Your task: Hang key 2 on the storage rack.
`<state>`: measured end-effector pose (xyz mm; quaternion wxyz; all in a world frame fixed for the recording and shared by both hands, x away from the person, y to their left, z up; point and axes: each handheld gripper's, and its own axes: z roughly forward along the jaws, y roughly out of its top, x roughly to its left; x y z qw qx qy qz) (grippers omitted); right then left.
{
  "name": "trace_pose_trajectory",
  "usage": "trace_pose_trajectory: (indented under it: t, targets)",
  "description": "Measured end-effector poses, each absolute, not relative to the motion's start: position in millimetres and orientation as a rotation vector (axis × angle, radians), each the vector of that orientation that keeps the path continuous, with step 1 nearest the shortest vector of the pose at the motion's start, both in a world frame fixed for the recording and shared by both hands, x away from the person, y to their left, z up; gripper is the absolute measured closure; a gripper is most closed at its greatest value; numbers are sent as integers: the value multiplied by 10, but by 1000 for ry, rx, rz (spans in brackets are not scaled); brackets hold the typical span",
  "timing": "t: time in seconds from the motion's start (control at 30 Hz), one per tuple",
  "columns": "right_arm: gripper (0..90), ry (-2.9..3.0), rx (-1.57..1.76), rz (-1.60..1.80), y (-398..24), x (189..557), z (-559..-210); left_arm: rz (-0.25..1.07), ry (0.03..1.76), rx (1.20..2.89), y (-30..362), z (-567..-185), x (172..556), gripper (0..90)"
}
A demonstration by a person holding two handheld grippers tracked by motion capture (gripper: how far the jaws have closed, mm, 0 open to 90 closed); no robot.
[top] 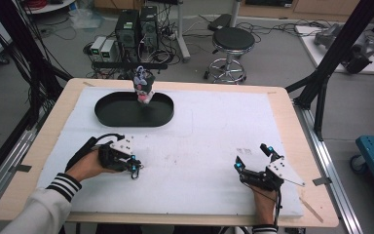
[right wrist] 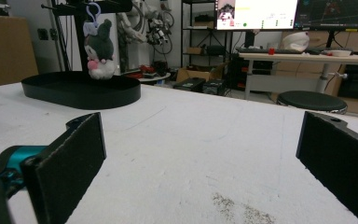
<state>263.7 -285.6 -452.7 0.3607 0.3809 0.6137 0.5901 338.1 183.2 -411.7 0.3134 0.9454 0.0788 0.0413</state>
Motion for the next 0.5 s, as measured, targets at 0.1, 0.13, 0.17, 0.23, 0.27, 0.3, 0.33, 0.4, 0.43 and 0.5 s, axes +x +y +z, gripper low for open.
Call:
trace_pose_trajectory:
  t: [0.1,0.13,0.17,0.23,0.27,0.3,0.33,0.4,0.43,0.5]
  targets:
    - [5,1582,979,1519,-2856,2638,-4527,110,205,2500,1833,-4113,3379,864]
    - [5,1582,980,1520,-2856,2638,-4527,110,206,2494,1832,-4119,3379,873]
    - [5,1581,982,1521,-2855,2637,-4527,114,206,2495,1832,-4119,3379,874]
    - [5,1582,982,1520,-2856,2637,-4527,107,205,2497,1832,-4117,3380,875]
    - [5,1582,980,1519,-2856,2638,-4527,107,209,2497,1832,-4116,3375,876]
    - [5,1582,980,1520,-2856,2638,-4527,108,210,2497,1832,-4116,3376,878]
    - [5,1582,982,1520,-2856,2637,-4527,111,207,2495,1832,-4117,3380,880]
    - [5,1581,983,1522,-2854,2637,-4527,118,205,2505,1837,-4111,3384,881]
    - [5,1582,982,1522,-2855,2637,-4527,117,226,2495,1835,-4115,3378,882]
    - [5,1581,981,1522,-2855,2638,-4527,146,227,2501,1839,-4109,3380,882]
